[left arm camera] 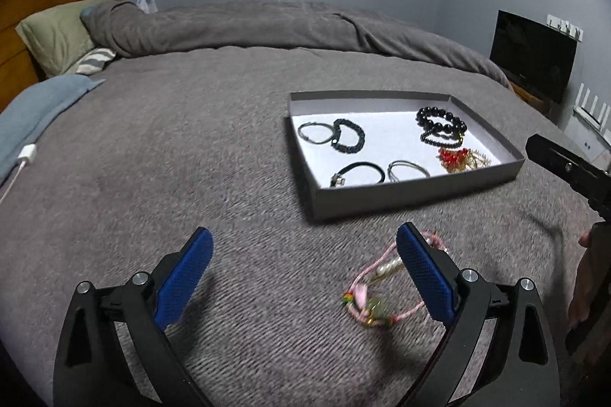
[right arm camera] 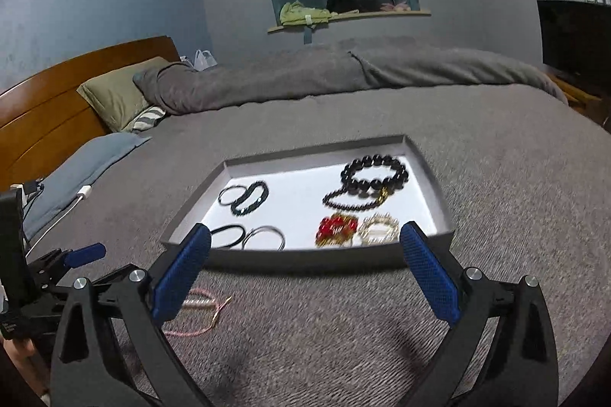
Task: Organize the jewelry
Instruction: 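Move both tools toward the pink string bracelet and pearl hairpin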
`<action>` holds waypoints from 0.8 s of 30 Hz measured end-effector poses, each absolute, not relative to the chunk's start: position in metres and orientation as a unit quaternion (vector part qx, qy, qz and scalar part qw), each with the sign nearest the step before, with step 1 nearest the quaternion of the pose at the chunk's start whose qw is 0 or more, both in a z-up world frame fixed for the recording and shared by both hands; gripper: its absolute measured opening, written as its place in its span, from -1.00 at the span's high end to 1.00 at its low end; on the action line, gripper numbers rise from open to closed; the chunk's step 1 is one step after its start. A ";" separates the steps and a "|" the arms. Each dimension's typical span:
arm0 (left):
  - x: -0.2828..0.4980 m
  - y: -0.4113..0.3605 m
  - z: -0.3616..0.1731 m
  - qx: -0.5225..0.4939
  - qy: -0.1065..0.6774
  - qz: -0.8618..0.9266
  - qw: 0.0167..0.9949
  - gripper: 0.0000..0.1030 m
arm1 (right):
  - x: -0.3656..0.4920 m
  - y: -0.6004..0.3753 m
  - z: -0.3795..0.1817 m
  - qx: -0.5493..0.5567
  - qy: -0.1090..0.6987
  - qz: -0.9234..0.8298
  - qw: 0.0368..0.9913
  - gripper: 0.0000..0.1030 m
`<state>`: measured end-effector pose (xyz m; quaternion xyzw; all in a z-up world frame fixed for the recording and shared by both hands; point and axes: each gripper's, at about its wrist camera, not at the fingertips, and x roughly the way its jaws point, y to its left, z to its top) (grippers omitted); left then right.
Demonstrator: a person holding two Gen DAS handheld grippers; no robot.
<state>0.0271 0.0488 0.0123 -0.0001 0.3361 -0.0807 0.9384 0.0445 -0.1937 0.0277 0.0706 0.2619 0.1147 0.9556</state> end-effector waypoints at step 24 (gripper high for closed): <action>0.031 0.071 0.004 -0.014 0.345 -0.060 0.937 -0.87 | 0.036 -0.125 -0.017 -0.019 0.341 0.166 0.925 -0.89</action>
